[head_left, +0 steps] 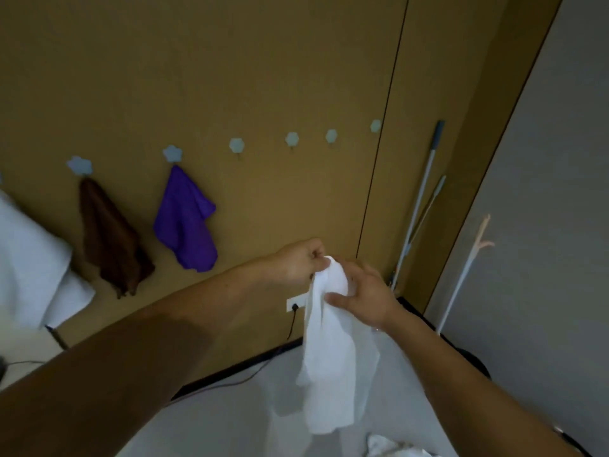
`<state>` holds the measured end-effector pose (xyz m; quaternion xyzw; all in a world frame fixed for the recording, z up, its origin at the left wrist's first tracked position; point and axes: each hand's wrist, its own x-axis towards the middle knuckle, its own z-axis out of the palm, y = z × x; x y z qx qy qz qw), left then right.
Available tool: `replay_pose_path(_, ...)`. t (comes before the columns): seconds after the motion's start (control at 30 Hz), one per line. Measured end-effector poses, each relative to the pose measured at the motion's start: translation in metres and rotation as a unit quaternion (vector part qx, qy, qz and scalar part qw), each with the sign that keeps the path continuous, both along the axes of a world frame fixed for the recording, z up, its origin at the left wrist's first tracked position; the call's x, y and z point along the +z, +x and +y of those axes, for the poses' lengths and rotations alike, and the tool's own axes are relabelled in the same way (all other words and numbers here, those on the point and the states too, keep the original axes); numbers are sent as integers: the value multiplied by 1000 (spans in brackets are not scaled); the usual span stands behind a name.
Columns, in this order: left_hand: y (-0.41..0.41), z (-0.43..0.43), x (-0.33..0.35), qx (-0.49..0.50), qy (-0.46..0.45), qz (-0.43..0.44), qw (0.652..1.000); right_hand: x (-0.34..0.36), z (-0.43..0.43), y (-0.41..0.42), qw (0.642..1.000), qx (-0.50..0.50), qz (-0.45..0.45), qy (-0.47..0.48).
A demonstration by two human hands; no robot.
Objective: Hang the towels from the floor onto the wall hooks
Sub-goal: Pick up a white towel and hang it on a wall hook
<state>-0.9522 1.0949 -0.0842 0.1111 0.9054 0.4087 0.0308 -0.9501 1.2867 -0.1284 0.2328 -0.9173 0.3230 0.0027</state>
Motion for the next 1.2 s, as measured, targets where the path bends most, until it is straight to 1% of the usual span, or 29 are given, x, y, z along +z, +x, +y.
replay_pose_path(0.03,6,-4,9,13,-19,27,999,9,-5,3,999,9,20,-47)
replay_pose_path(0.07,12,-8,17,23,-45,56,997,16,-11,7,995,15,19,-99)
replay_pose_path(0.1,20,-13,26,27,-77,82,993,23,-18,12,989,26,-1,-143)
replay_pose_path(0.17,36,-23,41,20,-155,119,980,33,-30,23,978,59,-57,-192)
replay_pose_path(0.23,52,-34,54,14,-214,138,967,38,-43,29,969,81,-71,-223)
replay_pose_path(0.33,73,-55,65,58,-229,151,960,49,-61,37,939,75,-93,-321)
replay_pose_path(0.4,86,-71,69,91,-222,147,960,55,-73,41,925,98,-115,-349)
replay_pose_path(0.47,100,-87,69,106,-216,153,959,59,-85,48,916,156,-170,-329)
replay_pose_path(0.5,107,-93,69,112,-219,162,956,58,-92,51,913,185,-201,-304)
replay_pose_path(0.53,113,-99,70,115,-230,173,951,58,-99,55,917,204,-217,-266)
replay_pose_path(0.63,135,-120,71,105,-288,193,932,52,-122,59,949,219,-181,-134)
replay_pose_path(0.7,151,-141,73,105,-346,182,914,53,-134,57,967,193,-136,-95)
replay_pose_path(0.77,167,-168,76,115,-387,162,900,58,-143,52,979,156,-110,-72)
replay_pose_path(0.83,181,-197,79,137,-414,151,887,66,-155,55,977,173,-125,-24)
replay_pose_path(0.93,193,-238,84,202,-441,134,864,81,-188,79,949,262,-168,57)
replay_pose_path(0.97,194,-251,84,223,-440,129,860,87,-201,89,940,283,-175,73)
replay_pose_path(1.03,195,-273,86,282,-384,120,871,94,-228,102,930,308,-176,96)
replay_pose_path(1.1,196,-293,86,321,-336,124,877,99,-252,110,930,304,-176,113)
replay_pose_path(1.13,197,-302,85,327,-324,134,878,101,-262,114,938,287,-167,101)
replay_pose_path(1.17,198,-312,83,330,-312,146,879,103,-272,117,949,266,-155,60)
replay_pose_path(1.2,200,-322,80,335,-285,158,884,105,-281,120,958,242,-153,-12)
